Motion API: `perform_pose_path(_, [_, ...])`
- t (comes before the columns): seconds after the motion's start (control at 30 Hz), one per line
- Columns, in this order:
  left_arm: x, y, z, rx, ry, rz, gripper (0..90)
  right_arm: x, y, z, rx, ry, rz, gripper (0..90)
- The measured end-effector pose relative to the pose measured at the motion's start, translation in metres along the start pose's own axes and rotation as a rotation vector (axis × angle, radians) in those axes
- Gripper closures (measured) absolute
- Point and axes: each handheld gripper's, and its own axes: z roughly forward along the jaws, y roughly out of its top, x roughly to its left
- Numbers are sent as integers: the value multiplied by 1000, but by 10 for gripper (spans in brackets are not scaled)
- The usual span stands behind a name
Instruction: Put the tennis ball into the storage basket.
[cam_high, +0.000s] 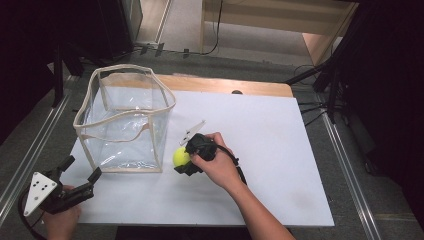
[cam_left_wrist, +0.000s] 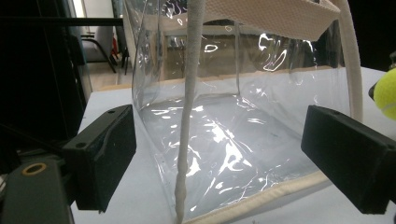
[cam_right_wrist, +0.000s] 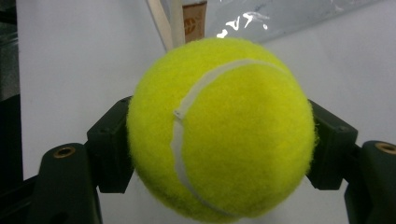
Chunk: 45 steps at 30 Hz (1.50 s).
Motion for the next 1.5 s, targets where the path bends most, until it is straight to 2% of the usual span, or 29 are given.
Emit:
perform_pose_path(0.17, [0,0,0,1,-1,0,104,-2,7,-8,-11,12,-19,238])
perform_pose_path(0.23, [0,0,0,0,0,0,104,-2,10,-12,-11,0,-12,237])
perform_pose_path(0.5, [0,0,0,-1,-1,-1,104,-4,20,-22,-25,-6,-41,238])
perform_pose_path(0.7, [0,0,0,0,-1,0,104,-6,25,-29,-24,8,-49,238])
perform_pose_path(0.97, [0,0,0,1,-4,-1,104,-7,33,-36,-25,-12,-52,238])
perform_pose_path(1.0, [0,0,0,1,-4,-1,104,-8,34,-36,-32,-1,-69,238])
perform_pose_path(1.07, [1,0,0,1,-5,-2,104,-7,36,-38,-24,-7,-59,238])
perform_pose_path(1.33, [1,0,0,2,-3,-5,104,-12,43,-45,-52,-2,-82,238])
perform_pose_path(1.37, [1,0,0,1,-3,-6,104,-11,44,-47,-42,-5,-68,238])
perform_pose_path(1.5, [1,0,-1,-6,-3,-17,104,-13,48,-52,-50,-6,-74,238])
